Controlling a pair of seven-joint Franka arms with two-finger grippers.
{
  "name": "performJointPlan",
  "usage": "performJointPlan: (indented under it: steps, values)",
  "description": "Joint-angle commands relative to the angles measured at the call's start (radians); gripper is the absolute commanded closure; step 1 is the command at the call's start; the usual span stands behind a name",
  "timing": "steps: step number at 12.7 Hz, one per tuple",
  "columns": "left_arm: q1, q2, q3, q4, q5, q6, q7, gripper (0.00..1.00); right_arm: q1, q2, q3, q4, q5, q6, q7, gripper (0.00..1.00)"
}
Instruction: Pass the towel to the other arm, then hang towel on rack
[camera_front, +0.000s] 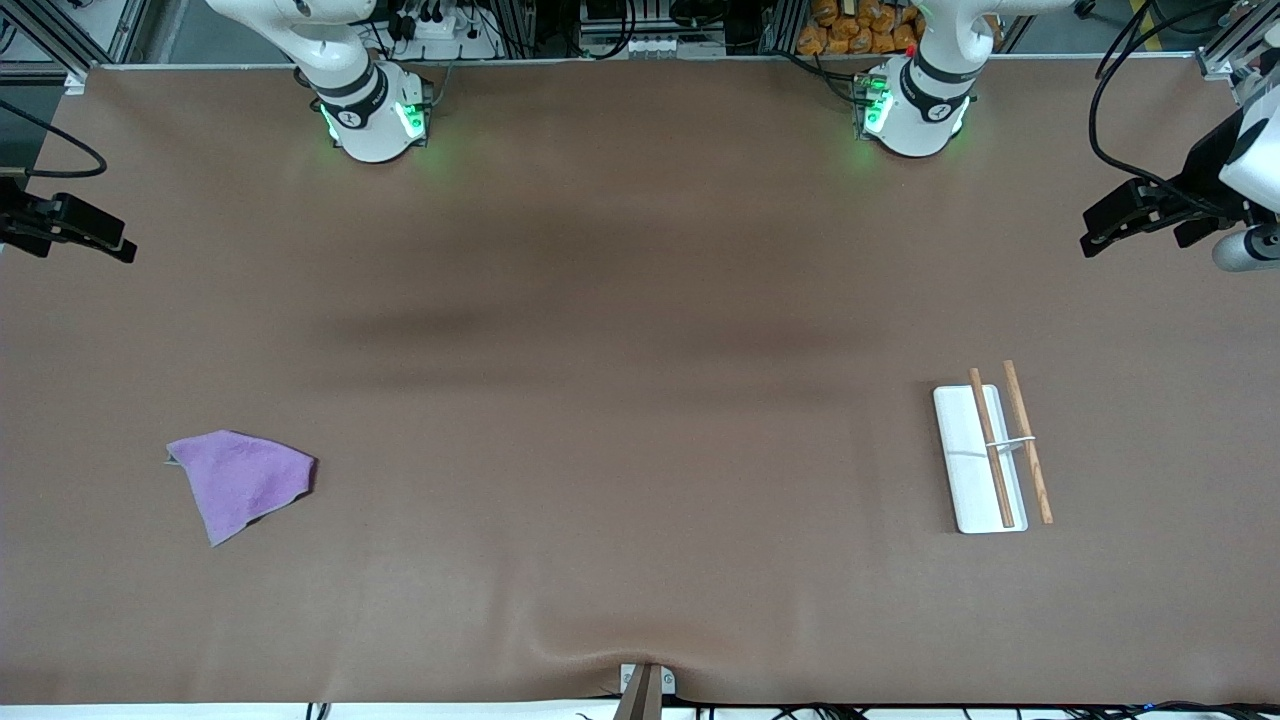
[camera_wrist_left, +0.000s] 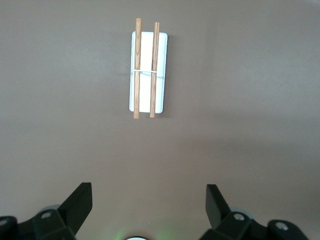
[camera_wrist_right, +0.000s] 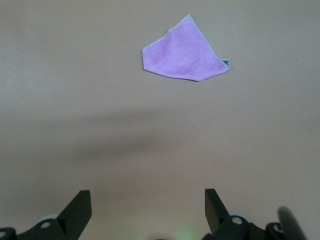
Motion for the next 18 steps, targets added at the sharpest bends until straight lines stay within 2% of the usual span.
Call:
performJointPlan:
  steps: [1,13,18]
  values:
    - [-0.002,-0.007,-0.002,0.004,0.019,-0.015,0.018,0.00,-0.008,-0.012,0.002,-0.005,0.003,-0.010,-0.010,0.00]
    - [-0.004,-0.007,-0.007,0.002,0.019,-0.017,0.007,0.00,-0.010,0.002,0.002,-0.001,0.014,0.001,-0.012,0.00]
    - [-0.004,-0.005,-0.007,0.002,0.019,-0.017,0.005,0.00,-0.038,0.100,-0.003,0.004,-0.001,0.072,-0.015,0.00]
